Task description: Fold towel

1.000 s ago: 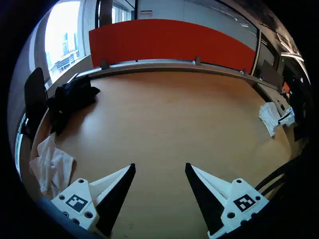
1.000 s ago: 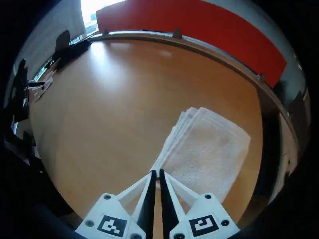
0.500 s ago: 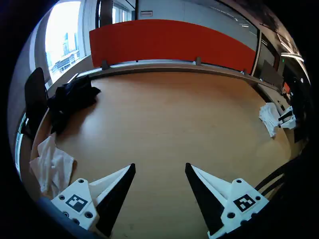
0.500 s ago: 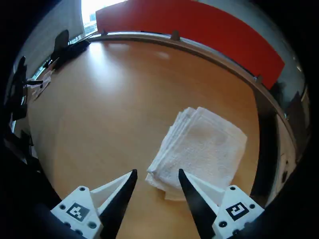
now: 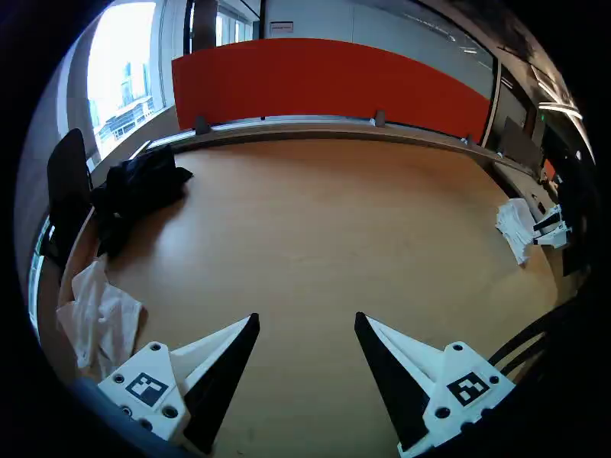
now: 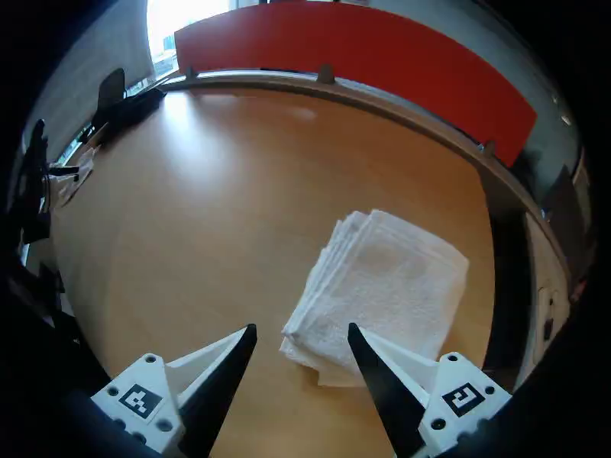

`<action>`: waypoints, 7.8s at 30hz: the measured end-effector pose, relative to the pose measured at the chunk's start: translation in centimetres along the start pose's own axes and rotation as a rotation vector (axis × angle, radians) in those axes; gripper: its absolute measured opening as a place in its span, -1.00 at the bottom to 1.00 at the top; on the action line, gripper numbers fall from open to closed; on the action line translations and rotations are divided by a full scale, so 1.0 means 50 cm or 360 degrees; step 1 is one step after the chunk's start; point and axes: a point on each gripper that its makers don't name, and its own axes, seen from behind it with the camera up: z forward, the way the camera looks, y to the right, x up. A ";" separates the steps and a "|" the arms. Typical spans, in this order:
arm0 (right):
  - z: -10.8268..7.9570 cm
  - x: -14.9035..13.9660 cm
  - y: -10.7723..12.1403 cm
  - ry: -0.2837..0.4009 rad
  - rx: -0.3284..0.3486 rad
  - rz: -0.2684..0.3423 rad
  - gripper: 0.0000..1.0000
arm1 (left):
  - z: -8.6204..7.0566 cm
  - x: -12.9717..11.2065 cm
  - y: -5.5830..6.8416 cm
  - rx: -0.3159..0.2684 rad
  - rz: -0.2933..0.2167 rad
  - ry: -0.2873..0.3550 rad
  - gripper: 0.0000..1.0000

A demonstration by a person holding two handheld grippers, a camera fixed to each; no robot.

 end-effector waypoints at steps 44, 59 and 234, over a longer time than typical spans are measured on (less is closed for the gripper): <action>-0.006 0.052 -0.009 0.0188 -0.0364 0.0458 0.85 | 0.011 0.055 -0.013 0.0052 0.0006 0.0076 0.85; -0.028 0.115 0.001 0.0413 -0.0436 0.0476 0.85 | 0.004 0.116 -0.030 0.0101 -0.0009 0.0189 0.85; -0.126 0.400 -0.219 0.1670 -0.0546 0.0427 0.99 | 0.068 0.130 -0.150 0.0268 -0.0041 0.1253 0.86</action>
